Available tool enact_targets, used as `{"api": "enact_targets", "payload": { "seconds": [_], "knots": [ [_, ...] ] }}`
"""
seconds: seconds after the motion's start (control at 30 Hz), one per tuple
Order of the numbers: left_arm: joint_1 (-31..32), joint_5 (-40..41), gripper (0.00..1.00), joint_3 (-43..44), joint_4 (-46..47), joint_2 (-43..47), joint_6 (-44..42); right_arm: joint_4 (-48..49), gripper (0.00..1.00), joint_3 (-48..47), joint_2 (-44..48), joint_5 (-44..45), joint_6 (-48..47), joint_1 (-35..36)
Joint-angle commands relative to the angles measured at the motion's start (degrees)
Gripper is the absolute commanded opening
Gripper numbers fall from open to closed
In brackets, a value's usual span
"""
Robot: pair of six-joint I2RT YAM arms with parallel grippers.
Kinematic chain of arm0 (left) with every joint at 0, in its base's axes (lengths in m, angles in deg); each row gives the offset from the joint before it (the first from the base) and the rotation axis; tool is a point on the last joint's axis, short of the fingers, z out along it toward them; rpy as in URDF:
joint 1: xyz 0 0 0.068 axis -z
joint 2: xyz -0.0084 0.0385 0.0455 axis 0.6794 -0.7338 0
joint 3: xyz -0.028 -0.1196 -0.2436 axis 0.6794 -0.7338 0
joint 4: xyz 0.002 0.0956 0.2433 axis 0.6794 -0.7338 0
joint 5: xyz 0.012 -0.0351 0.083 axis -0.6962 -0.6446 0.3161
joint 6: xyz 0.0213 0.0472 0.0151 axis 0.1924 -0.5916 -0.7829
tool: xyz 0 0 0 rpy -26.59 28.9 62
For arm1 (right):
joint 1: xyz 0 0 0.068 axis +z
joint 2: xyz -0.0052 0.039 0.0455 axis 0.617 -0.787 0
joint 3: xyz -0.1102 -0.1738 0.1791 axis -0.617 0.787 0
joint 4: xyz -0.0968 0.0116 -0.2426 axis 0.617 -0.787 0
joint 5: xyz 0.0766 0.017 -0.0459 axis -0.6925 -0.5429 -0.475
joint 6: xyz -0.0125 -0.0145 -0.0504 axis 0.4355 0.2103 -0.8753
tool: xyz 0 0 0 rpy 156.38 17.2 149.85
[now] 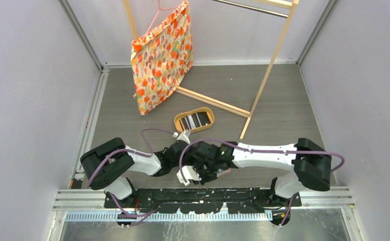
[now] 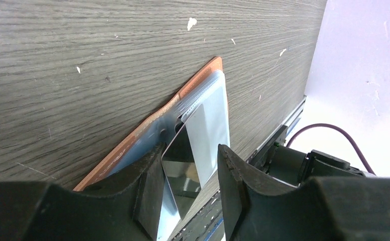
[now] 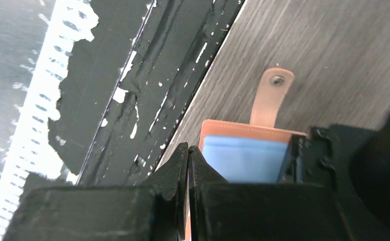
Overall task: Put the credit cards into the card holder
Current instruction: Insert the credit card into the card holder.
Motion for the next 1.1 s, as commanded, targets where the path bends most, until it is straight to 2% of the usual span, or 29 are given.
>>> {"api": "enact_targets", "payload": {
  "seconds": [0.0, 0.33, 0.6, 0.87, 1.07],
  "knots": [
    [-0.28, 0.08, 0.44, -0.67, 3.30, -0.18, 0.56, 7.47, 0.05, 1.20, -2.61, 12.66, 2.60, 4.29],
    [-0.80, -0.97, 0.44, -1.42, 5.89, -1.46, 0.74, 8.25, 0.05, 1.82, -4.93, 20.37, 0.17, 4.67],
    [-1.15, -1.53, 0.44, -1.49, 6.69, -3.03, 0.82, 4.48, 0.05, 1.13, -5.85, 23.73, -3.29, 4.34],
    [-2.10, -1.87, 0.44, -2.29, 7.29, -3.98, 0.65, -3.23, 0.05, -0.67, -3.53, 20.68, -6.48, -1.15],
    [-2.39, -2.23, 0.44, -2.39, 8.95, -5.26, 0.74, -4.87, 0.05, -1.18, -3.19, 19.42, -6.87, -3.06]
  ]
}}
